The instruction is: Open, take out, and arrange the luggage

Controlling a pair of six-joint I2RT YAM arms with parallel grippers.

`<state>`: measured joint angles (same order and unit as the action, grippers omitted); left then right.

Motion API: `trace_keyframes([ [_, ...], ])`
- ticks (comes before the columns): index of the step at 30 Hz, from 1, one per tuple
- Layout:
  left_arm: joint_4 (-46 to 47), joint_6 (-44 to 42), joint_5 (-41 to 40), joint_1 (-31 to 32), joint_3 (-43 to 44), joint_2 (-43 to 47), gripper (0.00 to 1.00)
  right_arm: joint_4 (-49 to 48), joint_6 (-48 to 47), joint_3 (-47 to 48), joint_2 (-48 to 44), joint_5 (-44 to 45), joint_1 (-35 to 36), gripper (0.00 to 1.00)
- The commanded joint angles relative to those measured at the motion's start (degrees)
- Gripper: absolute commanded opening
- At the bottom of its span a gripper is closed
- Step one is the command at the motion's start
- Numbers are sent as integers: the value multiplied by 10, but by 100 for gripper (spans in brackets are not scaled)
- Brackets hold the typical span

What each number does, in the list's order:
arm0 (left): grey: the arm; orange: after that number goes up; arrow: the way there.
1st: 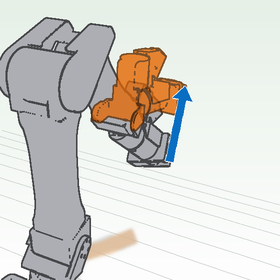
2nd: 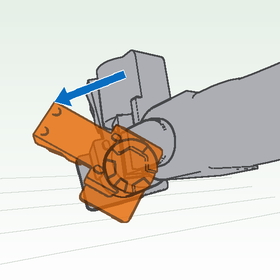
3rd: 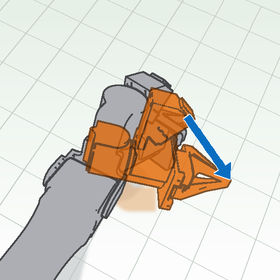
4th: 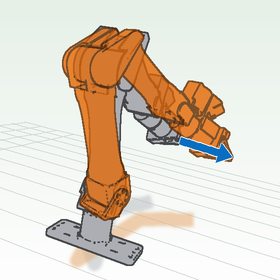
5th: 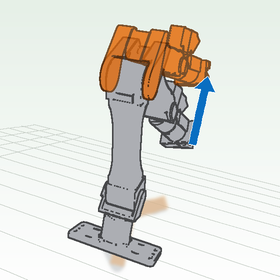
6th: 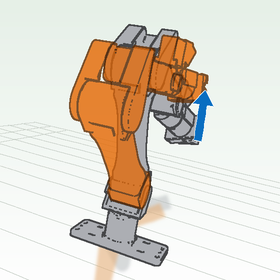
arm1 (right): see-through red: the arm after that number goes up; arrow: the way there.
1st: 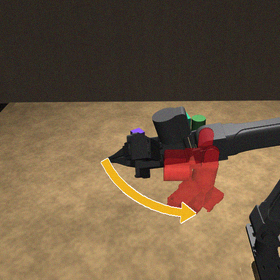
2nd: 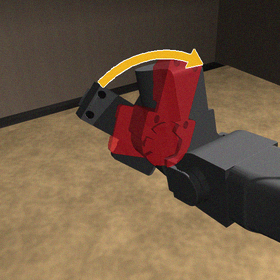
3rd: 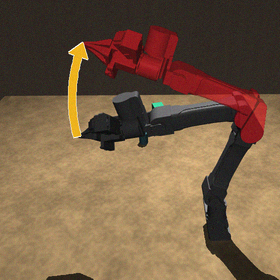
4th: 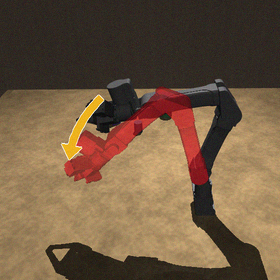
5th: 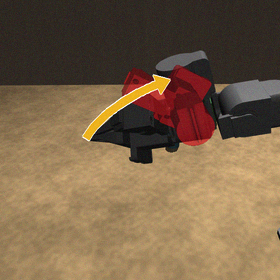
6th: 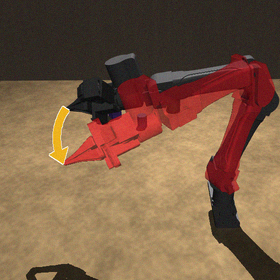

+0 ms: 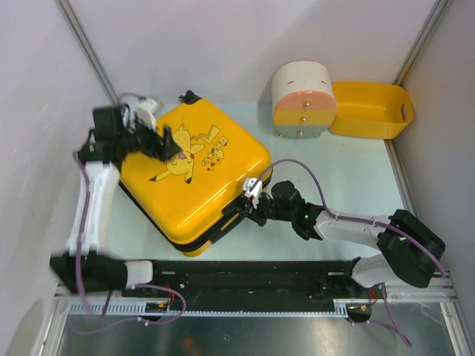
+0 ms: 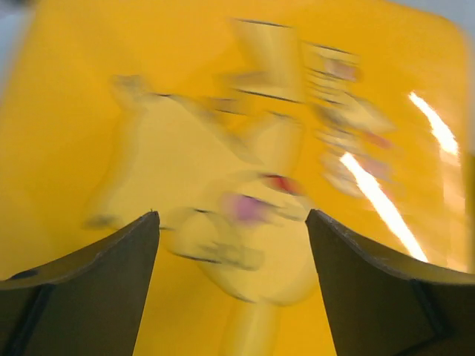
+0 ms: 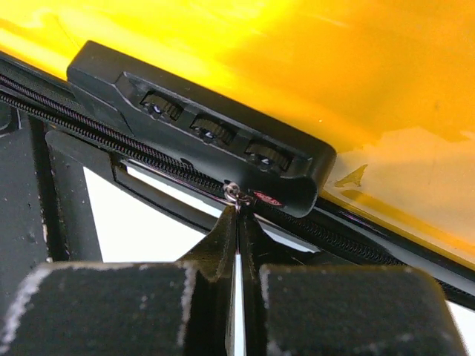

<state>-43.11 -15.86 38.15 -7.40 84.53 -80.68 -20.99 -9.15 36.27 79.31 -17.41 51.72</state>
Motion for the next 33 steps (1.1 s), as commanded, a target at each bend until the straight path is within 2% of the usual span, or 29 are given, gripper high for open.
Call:
trace_keyframes([
  [1, -48, -122, 12, 143, -129, 202, 83, -87, 22, 52, 42, 38, 4, 0],
  [2, -55, -139, 11, 163, -170, 225, 82, -94, 23, 56, 48, 34, 2, 0],
  [3, -59, -149, 5, 185, -184, 269, 80, -110, 24, 62, 63, 33, 0, 0],
  [4, -64, -157, -1, 229, -195, 285, 79, -118, 24, 70, 69, 29, -2, 0],
  [6, -78, -169, -24, 279, -212, 324, 76, -138, 26, 84, 91, 33, -3, 0],
  [7, -85, -168, -34, 334, -217, 332, 75, -142, 30, 92, 98, 35, -2, 0],
  [10, -99, -151, -85, 441, -249, 349, 71, -162, 44, 127, 129, 41, 5, 0],
  [11, -98, -157, -93, 457, -282, 353, 72, -169, 46, 141, 136, 41, 7, 0],
  [13, -96, -179, -129, 481, -320, 373, 73, -177, 52, 159, 156, 40, 11, 0],
  [16, -49, -212, -189, 484, -407, 387, 74, -175, 55, 187, 173, 45, 16, 0],
  [20, 56, -220, -263, 484, -449, 376, 74, -163, 61, 195, 179, 54, 20, 0],
  [23, 115, -213, -291, 485, -475, 366, 74, -156, 67, 195, 181, 57, 21, 0],
  [29, 201, -209, -346, 525, -531, 360, 74, -164, 76, 195, 180, 70, 20, 0],
  [33, 229, -201, -396, 543, -546, 318, 73, -158, 88, 195, 179, 70, 17, 0],
])
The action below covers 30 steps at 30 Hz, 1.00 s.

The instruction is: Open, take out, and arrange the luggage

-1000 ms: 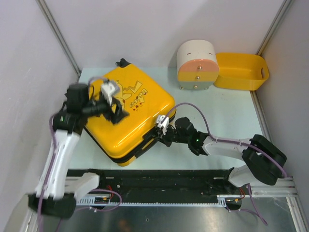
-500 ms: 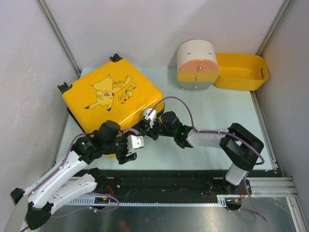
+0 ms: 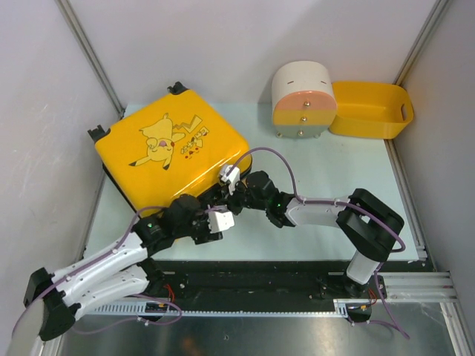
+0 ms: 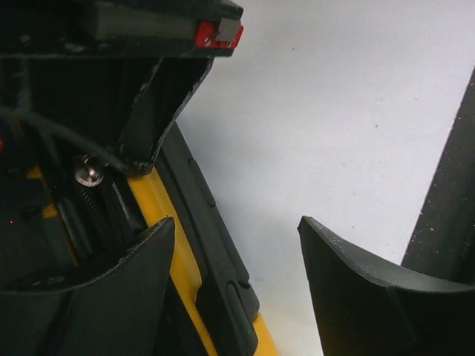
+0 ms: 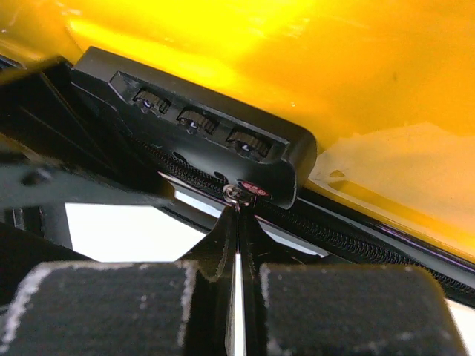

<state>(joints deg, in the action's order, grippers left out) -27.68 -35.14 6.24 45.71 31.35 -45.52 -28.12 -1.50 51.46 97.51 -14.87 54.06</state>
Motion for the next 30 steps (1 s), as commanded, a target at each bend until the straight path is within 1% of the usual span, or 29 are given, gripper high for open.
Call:
trace_keyframes([
  [1, 81, -7, -93, 12, -19, -40, 73, -84, 12, 43, -4, 45, -8, 0],
  [4, 81, -8, -117, 12, -32, -59, 70, -69, 12, 42, -10, 45, -11, 0],
  [7, 67, -23, -121, 12, -46, -50, 64, -51, -3, 40, -20, 38, -24, 0],
  [9, 54, -35, -122, 11, -52, -40, 61, -33, -16, 38, -24, 28, -47, 0],
  [11, 27, -56, -120, 11, -56, -31, 54, -15, -41, 37, -30, 8, -77, 0],
  [12, 19, -61, -123, 10, -58, -31, 53, -10, -50, 36, -32, 2, -90, 0],
  [13, 0, -67, -125, 10, -61, -32, 51, -5, -57, 36, -34, -5, -101, 0],
  [14, -7, -70, -128, 8, -64, -35, 46, 3, -74, 35, -36, -22, -112, 0],
  [18, -40, -82, -134, -3, -70, -51, 37, 23, -127, 34, -33, -57, -176, 0],
  [20, -61, -99, -129, -8, -69, -50, 28, 27, -155, 33, -30, -85, -196, 0],
  [21, -73, -113, -127, -13, -70, -45, 23, 28, -183, 33, -27, -93, -217, 0],
  [22, -76, -121, -127, -16, -74, -43, 9, 23, -192, 34, -25, -102, -228, 0],
  [23, -82, -128, -128, -20, -76, -41, 3, 21, -201, 34, -25, -121, -239, 0],
  [24, -91, -147, -134, -22, -79, -37, 0, 21, -224, 34, -24, -132, -260, 0],
  [26, -103, -167, -135, -33, -84, -32, 0, 28, -245, 33, -26, -167, -279, 0],
  [30, -157, -211, -99, -54, -76, -16, 0, 49, -287, 34, -34, -216, -309, 0],
])
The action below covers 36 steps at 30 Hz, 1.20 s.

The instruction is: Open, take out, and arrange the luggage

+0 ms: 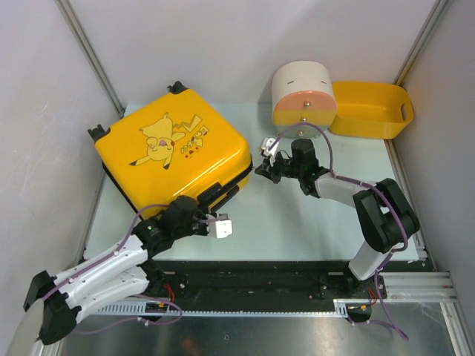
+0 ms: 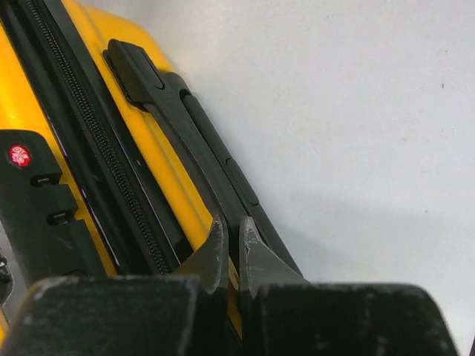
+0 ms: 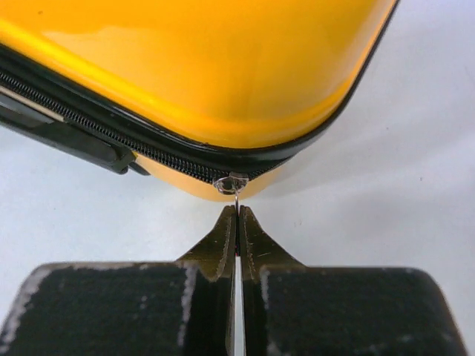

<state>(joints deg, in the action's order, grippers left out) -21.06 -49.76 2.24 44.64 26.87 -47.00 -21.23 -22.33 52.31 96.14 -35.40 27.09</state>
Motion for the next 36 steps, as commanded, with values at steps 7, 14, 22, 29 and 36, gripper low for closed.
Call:
trace_keyframes([
  [7, -260, -89, -6, -45, -27, 0, 0, -139, -90, 82, 57, -26, -48, 0],
  [14, -266, -106, 3, -45, -38, -16, 0, -186, -76, 189, 159, -28, -49, 0],
  [22, -271, -126, 25, -44, -42, -19, 0, -224, -47, 285, 257, -77, -28, 0],
  [29, -272, -117, 43, -45, -26, -29, 0, -290, -18, 308, 324, -78, 13, 0],
  [36, -274, -8, 51, -45, 114, -71, 40, -212, -22, 308, 281, -35, -10, 23],
])
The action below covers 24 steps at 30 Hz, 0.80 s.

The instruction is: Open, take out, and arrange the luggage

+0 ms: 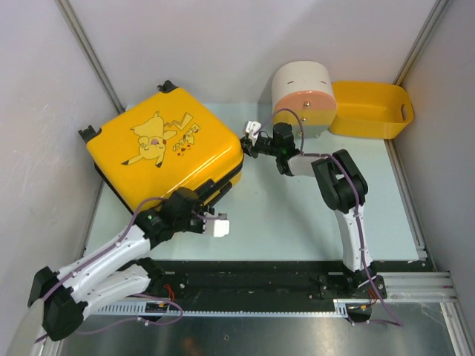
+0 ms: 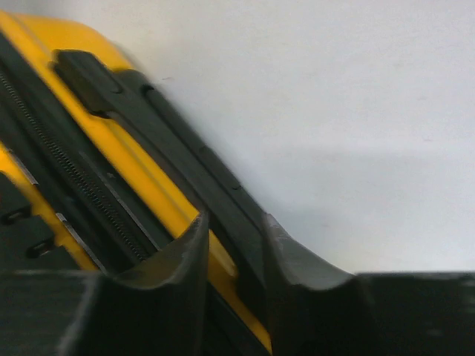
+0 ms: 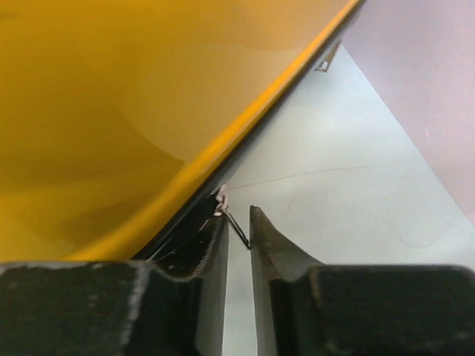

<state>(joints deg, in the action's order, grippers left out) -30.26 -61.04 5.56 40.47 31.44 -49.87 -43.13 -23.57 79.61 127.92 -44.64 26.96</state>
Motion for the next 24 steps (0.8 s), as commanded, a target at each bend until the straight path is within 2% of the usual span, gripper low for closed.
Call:
trace_keyframes([
  [1, -183, 118, 21, -3, 95, -51, 47, 32, -20, 34, -49, 65, -14, 29],
  [2, -187, 143, 31, -3, 120, -55, 52, 57, -32, 33, -74, 71, -20, 35],
  [3, -189, 152, 39, -3, 173, -63, 63, 105, -41, 33, -86, 78, -31, 44],
  [5, -194, 182, 56, -3, 222, -67, 73, 157, -44, 32, -113, 88, -45, 53],
  [6, -195, 191, 73, -3, 270, -73, 82, 213, -50, 29, -141, 90, -53, 60],
  [9, -197, 221, 86, -6, 341, -80, 90, 316, -66, 6, -200, 111, -60, 71],
  [13, -196, 251, 99, -39, 406, -95, 91, 398, -51, -51, -280, 124, -55, 80],
  [16, -196, 291, 131, -108, 460, -114, 91, 462, -26, -88, -335, 130, -49, 83],
  [19, -196, 341, 177, -238, 518, -152, 91, 513, -5, -116, -390, 126, -43, 84],
  [24, -195, 420, 209, -378, 634, -255, 91, 607, 74, -138, -466, 154, 12, 82],
])
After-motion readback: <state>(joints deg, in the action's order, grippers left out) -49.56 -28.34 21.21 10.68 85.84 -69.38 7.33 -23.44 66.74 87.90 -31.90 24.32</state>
